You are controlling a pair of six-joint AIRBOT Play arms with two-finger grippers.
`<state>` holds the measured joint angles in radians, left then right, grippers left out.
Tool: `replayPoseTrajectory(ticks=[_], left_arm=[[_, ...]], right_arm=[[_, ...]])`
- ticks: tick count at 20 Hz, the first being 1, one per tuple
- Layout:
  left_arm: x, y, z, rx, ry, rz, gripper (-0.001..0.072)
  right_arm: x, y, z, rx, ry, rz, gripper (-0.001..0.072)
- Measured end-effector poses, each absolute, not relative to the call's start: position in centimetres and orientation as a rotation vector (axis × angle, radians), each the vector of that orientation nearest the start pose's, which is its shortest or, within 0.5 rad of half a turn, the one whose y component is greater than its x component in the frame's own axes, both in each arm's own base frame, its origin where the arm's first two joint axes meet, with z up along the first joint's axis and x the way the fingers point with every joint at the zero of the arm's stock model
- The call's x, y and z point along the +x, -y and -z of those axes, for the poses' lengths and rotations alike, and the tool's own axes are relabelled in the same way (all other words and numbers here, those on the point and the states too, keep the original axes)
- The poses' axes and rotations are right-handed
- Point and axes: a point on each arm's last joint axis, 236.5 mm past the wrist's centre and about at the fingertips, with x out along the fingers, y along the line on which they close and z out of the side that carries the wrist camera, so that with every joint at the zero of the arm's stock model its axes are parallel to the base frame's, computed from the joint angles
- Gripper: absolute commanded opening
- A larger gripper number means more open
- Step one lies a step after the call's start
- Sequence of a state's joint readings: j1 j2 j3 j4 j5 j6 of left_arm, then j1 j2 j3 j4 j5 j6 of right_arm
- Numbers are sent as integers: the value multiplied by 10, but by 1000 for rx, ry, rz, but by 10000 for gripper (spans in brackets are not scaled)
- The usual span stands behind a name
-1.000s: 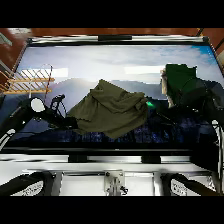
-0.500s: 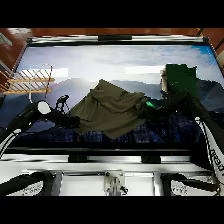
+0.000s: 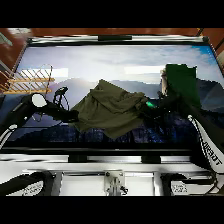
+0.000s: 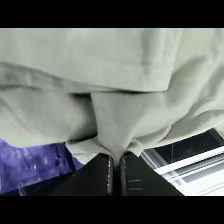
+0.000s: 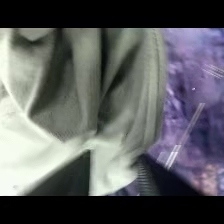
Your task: Fold the shirts.
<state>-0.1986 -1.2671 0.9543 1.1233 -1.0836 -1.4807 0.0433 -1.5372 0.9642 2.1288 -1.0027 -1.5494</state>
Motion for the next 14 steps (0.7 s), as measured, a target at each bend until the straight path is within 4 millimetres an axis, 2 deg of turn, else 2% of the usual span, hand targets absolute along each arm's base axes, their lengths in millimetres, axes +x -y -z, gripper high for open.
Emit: replayPoseTrajectory(ticks=[2, 4, 5, 6, 7, 9, 10, 11, 12, 13, 14], left_arm=[[329, 157, 24, -227, -1368, 414, 34], [340, 153, 11, -185, -1334, 412, 33], [347, 149, 2, -146, -1311, 409, 33], [354, 143, -10, -105, -1285, 405, 33], [364, 137, -28, -56, -1244, 398, 33], [384, 126, -79, 26, -1125, 375, 33], [395, 121, -119, 58, -1029, 364, 33], [403, 117, -166, 84, -917, 355, 33], [405, 114, -215, 103, -804, 347, 33], [402, 112, -272, 118, -670, 342, 34], [392, 110, -324, 122, -543, 339, 34]], right_arm=[[347, -122, 118, 586, -1551, -140, 60], [350, -121, 113, 554, -1534, -157, 60], [352, -119, 104, 510, -1513, -179, 60], [358, -119, 88, 489, -1477, -209, 60], [370, -122, 61, 467, -1400, -253, 61], [386, -126, -6, 395, -1246, -339, 60], [400, -126, -55, 361, -1102, -370, 60], [406, -125, -105, 321, -971, -397, 60], [411, -125, -168, 285, -794, -416, 60], [408, -122, -231, 259, -622, -426, 60], [397, -117, -298, 234, -434, -425, 60]])
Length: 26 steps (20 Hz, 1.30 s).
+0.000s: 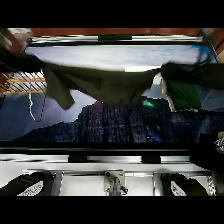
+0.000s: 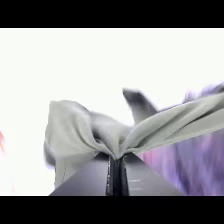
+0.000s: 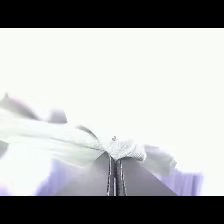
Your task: Fold the shirts.
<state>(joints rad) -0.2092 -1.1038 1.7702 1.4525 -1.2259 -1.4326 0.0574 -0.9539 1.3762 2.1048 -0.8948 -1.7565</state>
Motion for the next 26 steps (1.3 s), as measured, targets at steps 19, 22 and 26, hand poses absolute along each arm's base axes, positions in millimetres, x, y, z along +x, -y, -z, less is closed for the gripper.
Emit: replayPoseTrajectory(ticks=[19, 22, 26], left_arm=[[337, 84, -335, 205, -557, 295, 34], [377, 89, -240, 235, -794, 292, 34], [428, 96, -152, 257, -943, 287, 34]], right_arm=[[350, -70, -367, 104, -373, -252, 60], [412, -65, -281, 108, -609, -201, 61], [492, -65, -184, 203, -750, -138, 61]])
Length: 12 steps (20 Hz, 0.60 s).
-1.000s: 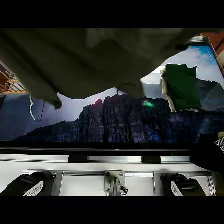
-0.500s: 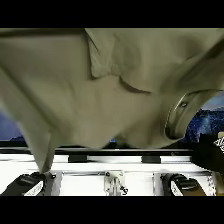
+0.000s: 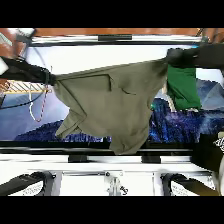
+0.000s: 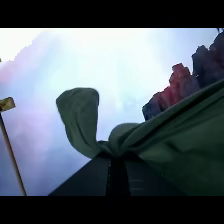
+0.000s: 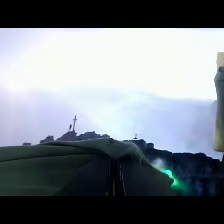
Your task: Fold the shirts.
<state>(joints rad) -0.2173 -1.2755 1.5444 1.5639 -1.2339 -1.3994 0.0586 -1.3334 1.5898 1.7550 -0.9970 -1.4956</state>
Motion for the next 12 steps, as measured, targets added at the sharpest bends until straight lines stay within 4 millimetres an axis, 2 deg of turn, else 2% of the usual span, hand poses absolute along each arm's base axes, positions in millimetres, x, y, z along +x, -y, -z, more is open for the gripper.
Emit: replayPoseTrajectory(ticks=[1, 3, 4, 5, 6, 7, 9, 10, 12], left_arm=[[440, 98, -136, 259, -957, 287, 34], [455, 102, -101, 261, -1004, 289, 36], [460, 103, -87, 256, -1026, 288, 58], [463, 105, -73, 241, -1056, 286, 226], [463, 106, -60, 232, -1085, 280, 450], [461, 104, -52, 225, -1119, 274, 569], [457, 98, -47, 214, -1168, 259, 568], [455, 90, -51, 212, -1189, 245, 568], [450, 58, -66, 233, -1230, 186, 569]], right_arm=[[508, -66, -162, 244, -771, -122, 61], [527, -72, -118, 327, -836, -99, 81], [533, -76, -100, 369, -869, -94, 164], [537, -81, -83, 412, -902, -92, 369], [538, -84, -70, 435, -927, -92, 458], [538, -88, -62, 462, -950, -96, 458], [533, -94, -63, 473, -974, -128, 458], [526, -92, -66, 458, -992, -140, 458], [509, -70, -77, 389, -1021, -122, 458]])
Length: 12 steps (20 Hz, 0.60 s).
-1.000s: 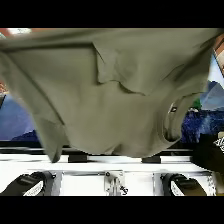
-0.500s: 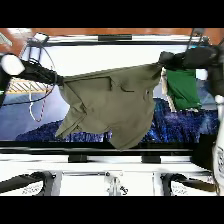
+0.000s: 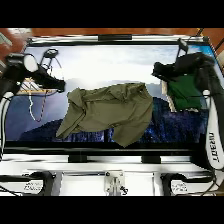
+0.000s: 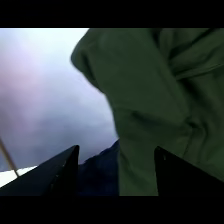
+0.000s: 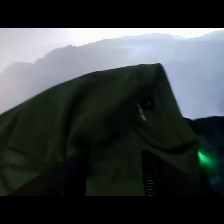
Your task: Fold the shirts.
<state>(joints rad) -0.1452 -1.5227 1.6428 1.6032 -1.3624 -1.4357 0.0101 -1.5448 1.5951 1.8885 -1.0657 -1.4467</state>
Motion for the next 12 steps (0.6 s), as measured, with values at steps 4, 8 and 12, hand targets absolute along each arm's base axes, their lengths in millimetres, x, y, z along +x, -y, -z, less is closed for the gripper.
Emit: replayPoseTrajectory(ticks=[4, 8, 12], left_arm=[[413, 3, -76, 161, -1363, 67, 553], [338, -11, -33, 104, -1554, 22, 604], [272, -1, 16, 33, -1639, 36, 640]], right_arm=[[445, -12, -70, 262, -1217, -33, 458], [374, 8, -33, 271, -1427, -14, 458], [327, -12, -2, 343, -1543, -104, 459]])
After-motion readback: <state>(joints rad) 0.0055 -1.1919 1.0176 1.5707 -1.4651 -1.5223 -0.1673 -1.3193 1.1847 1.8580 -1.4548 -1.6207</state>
